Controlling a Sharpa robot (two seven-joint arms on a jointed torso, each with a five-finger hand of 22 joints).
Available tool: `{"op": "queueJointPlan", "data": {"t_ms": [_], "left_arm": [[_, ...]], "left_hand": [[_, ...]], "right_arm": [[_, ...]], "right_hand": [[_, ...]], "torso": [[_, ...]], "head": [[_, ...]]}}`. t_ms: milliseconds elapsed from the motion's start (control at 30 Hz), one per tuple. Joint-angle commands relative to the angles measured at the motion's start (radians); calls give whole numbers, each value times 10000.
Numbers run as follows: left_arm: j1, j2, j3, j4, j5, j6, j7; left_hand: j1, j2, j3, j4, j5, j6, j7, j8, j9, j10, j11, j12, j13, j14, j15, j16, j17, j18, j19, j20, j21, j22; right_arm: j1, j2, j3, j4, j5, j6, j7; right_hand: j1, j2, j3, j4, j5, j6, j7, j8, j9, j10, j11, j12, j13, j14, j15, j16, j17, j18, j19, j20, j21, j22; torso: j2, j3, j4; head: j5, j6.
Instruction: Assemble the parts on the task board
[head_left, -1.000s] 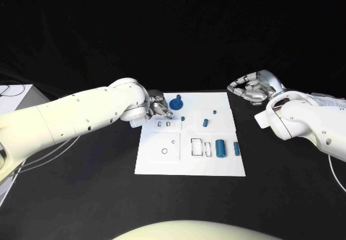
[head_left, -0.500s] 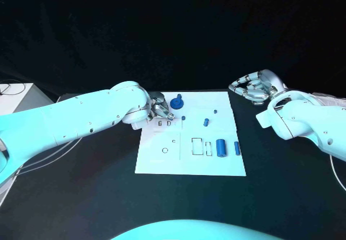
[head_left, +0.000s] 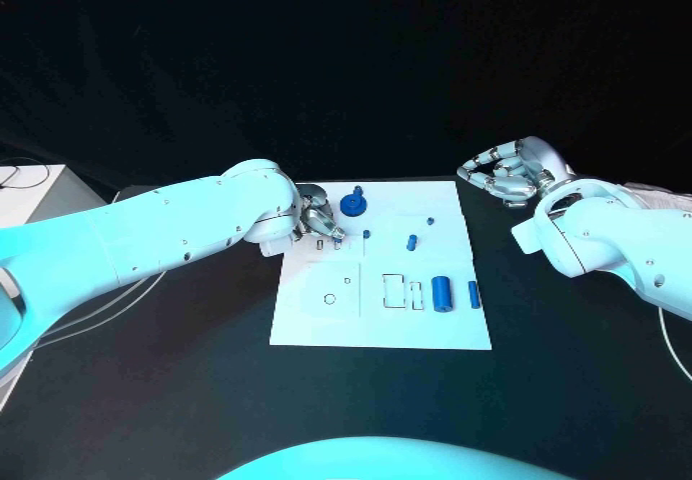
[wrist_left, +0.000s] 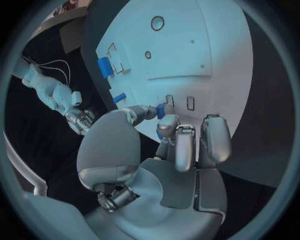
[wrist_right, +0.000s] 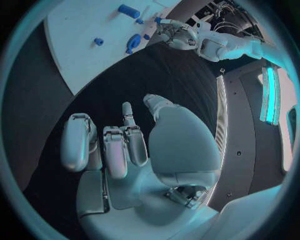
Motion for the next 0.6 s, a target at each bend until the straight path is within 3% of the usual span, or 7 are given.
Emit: {"op": "queueJointPlan", "data": {"t_ms": [33, 333, 600], "left_arm": [[1, 46, 0, -37, -106, 746, -54], [2, 72, 0, -8, -198, 1047, -69], [1, 84, 1, -44, -290, 935, -55]], "left_hand": [[18, 116, 2142, -2225, 54, 258, -213, 10, 8, 38, 0, -51, -12, 831, -74, -5, 1928, -144, 42, -20, 23, -11], [19, 115, 2150, -2237, 61, 261, -215, 8, 10, 48, -2, -45, 5, 833, -76, -2, 1933, -149, 54, -23, 36, 10], [18, 111, 2150, -2244, 63, 262, -215, 7, 11, 53, -2, -41, 14, 835, -77, 1, 1939, -147, 49, -24, 31, 1]], "right_arm": [[4, 10, 3, -12, -75, 31, 33], [4, 22, 3, -21, -75, 44, 23], [4, 25, 3, -20, -76, 59, 13]], "right_hand": [[-73, 0, -61, -21, 65, -69, 15, 59, 17, 645, 89, -47, 2056, 956, 72, -55, 2401, 139, -28, 1, -16, 8], [-85, 16, -76, -22, 67, -93, 20, 63, 20, 644, 94, -49, 2055, 960, 77, -48, 2410, 139, -30, 5, -22, 7], [-85, 16, -76, -22, 67, -93, 20, 63, 20, 644, 94, -49, 2055, 960, 77, -48, 2410, 139, -30, 5, -22, 7]], "torso": [[0, -2, 8], [-7, -3, 13], [-2, -3, 5]], "head": [[-21, -29], [-14, -37], [4, -62]]}}
